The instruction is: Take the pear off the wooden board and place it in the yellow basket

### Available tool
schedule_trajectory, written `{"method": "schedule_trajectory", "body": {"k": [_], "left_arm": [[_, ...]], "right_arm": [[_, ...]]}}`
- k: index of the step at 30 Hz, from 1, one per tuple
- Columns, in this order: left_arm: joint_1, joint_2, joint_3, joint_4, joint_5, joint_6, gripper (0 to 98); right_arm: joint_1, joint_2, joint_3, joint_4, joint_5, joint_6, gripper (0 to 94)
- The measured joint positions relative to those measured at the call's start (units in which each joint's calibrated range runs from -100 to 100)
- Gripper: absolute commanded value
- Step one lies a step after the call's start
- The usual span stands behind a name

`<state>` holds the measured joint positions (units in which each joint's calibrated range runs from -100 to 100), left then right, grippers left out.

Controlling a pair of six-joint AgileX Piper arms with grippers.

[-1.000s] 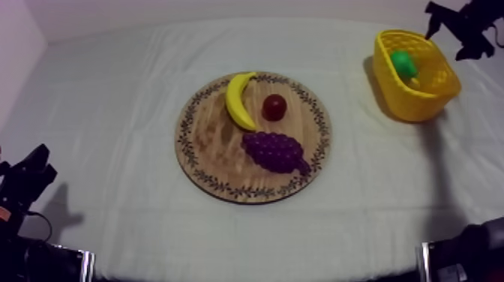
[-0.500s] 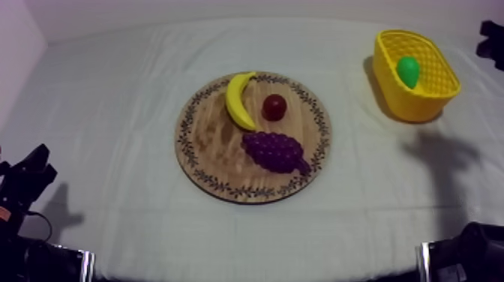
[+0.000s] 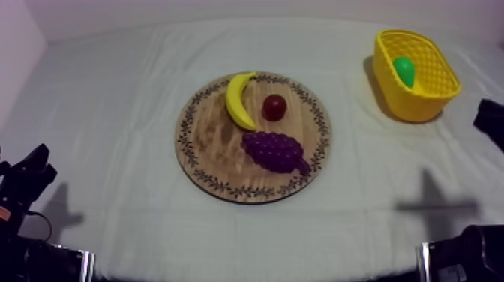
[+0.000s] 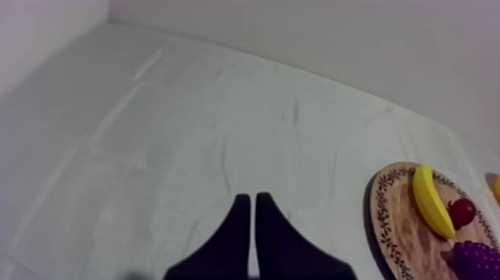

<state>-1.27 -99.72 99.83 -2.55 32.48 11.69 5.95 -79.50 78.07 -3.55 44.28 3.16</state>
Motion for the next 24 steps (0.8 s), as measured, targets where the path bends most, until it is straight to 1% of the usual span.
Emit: {"method": "schedule_trajectory", "body": {"k": [5,7,9,13,14,16,19,21,24], "left_arm": [[0.0,0.0,0.0,0.0,0.0,0.0,0.1],[0.0,0.0,0.0,0.0,0.0,0.0,0.1],[0.0,0.0,0.0,0.0,0.0,0.0,0.1],[0.0,0.0,0.0,0.0,0.0,0.0,0.1],[0.0,0.0,0.0,0.0,0.0,0.0,0.1],[0.0,0.0,0.0,0.0,0.0,0.0,0.1],[0.0,0.0,0.0,0.0,0.0,0.0,0.1],[0.0,0.0,0.0,0.0,0.0,0.0,0.1],[0.0,0.0,0.0,0.0,0.0,0.0,0.1]], "right_arm": [[0.0,-5.7,11.1,-1.5,-7.1,2.4,0.9],[-0.1,-7.6,15.4,-1.6,-8.4,3.2,0.8],[-0.3,-9.3,18.6,-0.9,-8.3,3.3,1.2],[-0.3,-11.9,21.2,-0.7,-5.9,2.4,2.4],[-0.4,-12.4,21.2,-0.6,-6.1,2.2,2.3],[-0.6,-13.5,21.4,0.7,-7.1,1.0,1.4],[-0.7,-15.0,21.6,1.6,-7.3,0.7,0.7],[-0.7,-15.3,21.6,1.9,-7.3,1.1,0.6],[-0.5,-15.6,21.6,2.1,-7.3,3.4,0.5]]}}
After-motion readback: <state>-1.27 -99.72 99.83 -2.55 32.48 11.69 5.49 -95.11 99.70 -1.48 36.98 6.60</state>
